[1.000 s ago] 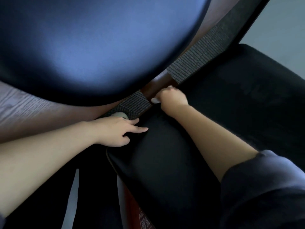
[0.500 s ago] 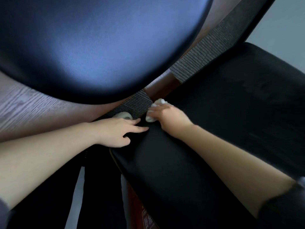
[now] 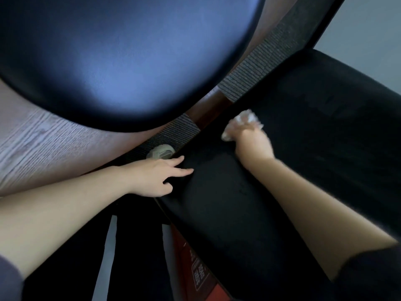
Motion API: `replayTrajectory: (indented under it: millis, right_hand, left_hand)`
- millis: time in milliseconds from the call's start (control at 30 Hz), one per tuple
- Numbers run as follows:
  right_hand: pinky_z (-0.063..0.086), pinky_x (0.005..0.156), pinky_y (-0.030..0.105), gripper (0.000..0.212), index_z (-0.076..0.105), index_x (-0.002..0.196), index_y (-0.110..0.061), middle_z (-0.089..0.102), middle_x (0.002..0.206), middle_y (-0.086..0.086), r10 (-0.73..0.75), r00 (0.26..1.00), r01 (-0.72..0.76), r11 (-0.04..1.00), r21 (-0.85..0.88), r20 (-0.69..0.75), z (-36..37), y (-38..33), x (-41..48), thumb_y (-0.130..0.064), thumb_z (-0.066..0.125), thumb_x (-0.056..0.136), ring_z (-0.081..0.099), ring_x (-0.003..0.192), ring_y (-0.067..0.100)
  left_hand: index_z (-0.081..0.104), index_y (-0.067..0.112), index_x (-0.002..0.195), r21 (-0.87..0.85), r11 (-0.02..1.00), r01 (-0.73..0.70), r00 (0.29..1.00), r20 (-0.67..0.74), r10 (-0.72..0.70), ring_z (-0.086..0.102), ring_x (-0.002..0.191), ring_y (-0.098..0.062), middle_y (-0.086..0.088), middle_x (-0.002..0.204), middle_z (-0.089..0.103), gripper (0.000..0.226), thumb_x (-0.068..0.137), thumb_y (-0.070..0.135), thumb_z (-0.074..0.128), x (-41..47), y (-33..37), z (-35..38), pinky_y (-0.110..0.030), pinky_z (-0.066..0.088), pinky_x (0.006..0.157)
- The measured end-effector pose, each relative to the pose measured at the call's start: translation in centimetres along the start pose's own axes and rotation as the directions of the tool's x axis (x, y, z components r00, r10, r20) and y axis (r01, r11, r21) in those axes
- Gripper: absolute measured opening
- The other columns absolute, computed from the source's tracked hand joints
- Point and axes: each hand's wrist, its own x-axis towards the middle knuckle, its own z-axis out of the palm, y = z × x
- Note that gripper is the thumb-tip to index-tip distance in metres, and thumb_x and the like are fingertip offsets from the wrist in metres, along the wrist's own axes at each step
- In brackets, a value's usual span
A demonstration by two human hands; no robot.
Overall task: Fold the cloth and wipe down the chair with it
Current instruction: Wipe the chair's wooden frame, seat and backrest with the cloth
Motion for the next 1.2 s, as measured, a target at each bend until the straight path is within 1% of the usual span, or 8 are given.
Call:
replayTrajectory:
  millis: [100,233,400,567,700,867,1033,1200]
  right_hand:
    - [0.038,0.107,0.042,0.05,0.047,0.134,-0.032,0.032,0.149,0.001,-0.367,0.924,0.37,0.929,-0.001,0.109,2.5,-2.6,-3.6,-0.007,0.043,0.092,0.028,0.139,0.028]
    - [0.036,0.106,0.036,0.045,0.058,0.114,-0.028,0.046,0.134,0.002,-0.039,0.988,0.043,0.999,0.025,-0.152,1.9,2.5,-2.7,-0.001,0.042,0.082,0.038,0.131,0.025]
    - [0.042,0.104,0.042,0.055,0.042,0.135,-0.032,0.027,0.15,0.002,-0.239,0.946,0.252,0.967,-0.033,0.22,2.6,-1.9,-6.5,-0.004,0.052,0.089,0.028,0.139,0.029]
    - [0.043,0.097,0.041,0.057,0.045,0.132,-0.021,0.027,0.146,0.012,0.158,0.979,-0.131,0.971,-0.199,0.128,-1.2,2.7,-3.5,0.002,0.058,0.082,0.027,0.138,0.035]
    - [0.028,0.114,0.044,0.052,0.047,0.139,-0.025,0.028,0.153,0.008,-0.231,0.962,0.225,0.973,0.057,0.147,1.0,-1.6,-10.4,-0.004,0.046,0.092,0.024,0.142,0.031]
    - [0.038,0.104,0.034,0.046,0.055,0.124,-0.025,0.038,0.144,0.002,0.186,0.981,-0.183,0.981,0.068,-0.046,-2.2,3.3,-9.1,0.002,0.047,0.088,0.038,0.133,0.024]
    - [0.028,0.114,0.032,0.059,0.034,0.146,-0.029,0.019,0.157,0.002,-0.129,0.986,0.12,0.989,0.084,0.106,0.3,-0.6,-14.0,-0.004,0.039,0.093,0.023,0.144,0.024]
    - [0.022,0.114,0.033,0.055,0.053,0.136,-0.02,0.04,0.15,0.001,0.123,0.983,-0.104,0.985,0.14,-0.135,-1.7,3.9,-13.4,0.006,0.047,0.087,0.028,0.143,0.023]
  left_hand:
    - [0.017,0.056,0.149,0.01,1.0,0.007,1.0,-0.003,-0.007,0.01,0.151,-0.014,0.008,0.165,-0.002,0.076,0.088,0.019,0.047,-0.1,0.4,0.1,-0.034,0.023,0.12]
    - [0.017,0.054,0.15,0.016,1.0,-0.004,1.0,0.008,0.004,0.008,0.151,-0.014,0.007,0.165,-0.003,0.076,0.09,0.019,0.046,-0.3,1.0,0.1,-0.033,0.019,0.122]
    - [0.018,0.053,0.15,0.016,1.0,-0.006,1.0,0.008,0.006,0.007,0.151,-0.013,0.005,0.165,-0.002,0.075,0.091,0.018,0.047,-0.3,1.4,0.0,-0.031,0.016,0.122]
    - [0.015,0.05,0.151,0.034,0.999,-0.034,0.999,0.019,0.033,0.001,0.151,-0.011,0.002,0.165,-0.003,0.075,0.092,0.016,0.047,-0.5,2.1,0.2,-0.032,0.012,0.123]
    - [0.016,0.051,0.15,0.028,0.998,-0.058,0.998,0.013,0.057,0.0,0.151,-0.01,0.003,0.165,-0.002,0.075,0.092,0.014,0.047,-0.5,2.7,0.2,-0.032,0.011,0.123]
    - [0.018,0.05,0.151,0.037,0.996,-0.085,0.996,0.014,0.084,-0.001,0.151,-0.007,0.005,0.165,-0.003,0.075,0.091,0.014,0.047,-0.5,3.8,0.3,-0.032,0.012,0.123]
    - [0.018,0.053,0.149,0.051,0.995,-0.091,0.995,0.037,0.089,-0.001,0.151,-0.007,0.007,0.165,-0.004,0.076,0.09,0.016,0.047,-0.5,4.7,0.5,-0.036,0.016,0.123]
    - [0.02,0.047,0.151,0.046,0.994,-0.104,0.993,0.051,0.102,0.0,0.15,-0.006,0.007,0.164,-0.003,0.075,0.091,0.012,0.046,-0.6,5.6,-0.1,-0.029,0.01,0.123]
